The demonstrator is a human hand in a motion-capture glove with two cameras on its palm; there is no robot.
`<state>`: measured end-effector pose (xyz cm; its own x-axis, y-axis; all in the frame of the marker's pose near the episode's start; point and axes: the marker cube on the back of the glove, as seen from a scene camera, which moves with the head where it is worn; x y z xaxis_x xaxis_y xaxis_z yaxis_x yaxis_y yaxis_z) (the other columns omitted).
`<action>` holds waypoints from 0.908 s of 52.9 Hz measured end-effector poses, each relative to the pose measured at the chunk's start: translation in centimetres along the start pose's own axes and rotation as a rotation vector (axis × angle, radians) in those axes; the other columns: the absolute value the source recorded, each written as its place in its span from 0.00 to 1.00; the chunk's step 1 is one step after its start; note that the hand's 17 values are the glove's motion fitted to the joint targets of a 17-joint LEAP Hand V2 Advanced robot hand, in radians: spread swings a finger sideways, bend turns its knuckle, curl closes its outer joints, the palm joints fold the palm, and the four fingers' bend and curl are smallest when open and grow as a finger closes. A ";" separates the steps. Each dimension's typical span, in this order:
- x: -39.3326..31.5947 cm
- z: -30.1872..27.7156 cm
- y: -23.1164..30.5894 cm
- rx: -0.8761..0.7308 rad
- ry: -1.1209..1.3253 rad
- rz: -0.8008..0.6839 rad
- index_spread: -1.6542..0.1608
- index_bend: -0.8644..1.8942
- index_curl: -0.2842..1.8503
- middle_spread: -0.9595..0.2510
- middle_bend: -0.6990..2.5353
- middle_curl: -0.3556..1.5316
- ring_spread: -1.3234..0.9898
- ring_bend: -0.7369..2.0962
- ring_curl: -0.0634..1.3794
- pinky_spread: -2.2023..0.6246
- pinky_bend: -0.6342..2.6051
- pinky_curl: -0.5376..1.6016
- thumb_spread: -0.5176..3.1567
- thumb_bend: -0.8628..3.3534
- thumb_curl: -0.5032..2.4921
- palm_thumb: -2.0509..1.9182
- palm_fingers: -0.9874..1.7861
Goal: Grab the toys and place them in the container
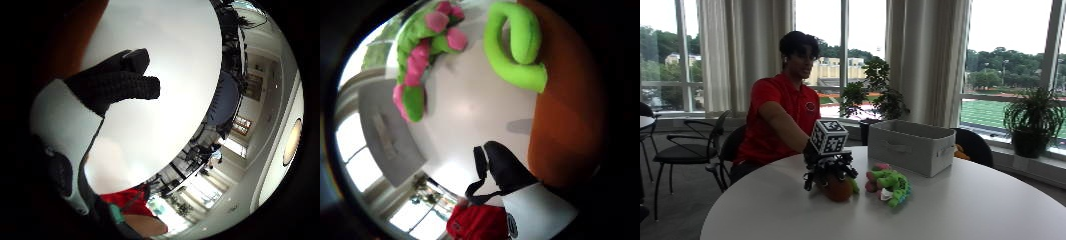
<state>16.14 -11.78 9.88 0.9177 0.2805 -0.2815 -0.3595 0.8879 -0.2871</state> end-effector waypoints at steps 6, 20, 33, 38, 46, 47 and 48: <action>-0.2 0.5 -0.7 0.017 -0.053 -0.015 0.71 0.35 0.20 0.80 0.24 0.28 0.60 0.33 0.26 0.80 0.67 0.43 0.44 0.20 0.28 0.54 0.26; -0.1 1.1 -1.2 -0.017 0.025 -0.005 0.71 0.35 0.20 0.81 0.22 0.25 0.60 0.41 0.30 0.78 0.67 0.43 0.46 0.21 0.29 0.57 0.28; -0.6 0.8 -1.9 0.059 0.002 0.030 0.67 0.43 0.24 0.78 0.21 0.20 0.54 0.58 0.38 0.70 0.68 0.42 0.49 0.21 0.30 0.61 0.43; -0.7 0.8 -2.1 0.139 -0.024 0.051 0.66 0.46 0.26 0.75 0.23 0.19 0.49 0.61 0.38 0.66 0.68 0.42 0.50 0.23 0.31 0.64 0.49; -0.8 0.9 -1.9 0.260 -0.053 0.050 0.66 0.50 0.29 0.68 0.29 0.22 0.42 0.62 0.38 0.64 0.63 0.40 0.47 0.24 0.35 0.69 0.57; -0.8 0.9 -1.8 0.272 -0.053 0.047 0.66 0.49 0.29 0.68 0.27 0.21 0.42 0.62 0.38 0.64 0.64 0.41 0.46 0.24 0.35 0.68 0.55; -0.8 0.8 -1.8 0.287 -0.050 0.044 0.66 0.50 0.31 0.66 0.30 0.23 0.41 0.62 0.39 0.64 0.62 0.40 0.45 0.24 0.36 0.69 0.59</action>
<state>16.19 -13.28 11.34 0.9123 0.3320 -0.2399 -0.3428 0.9394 -0.0035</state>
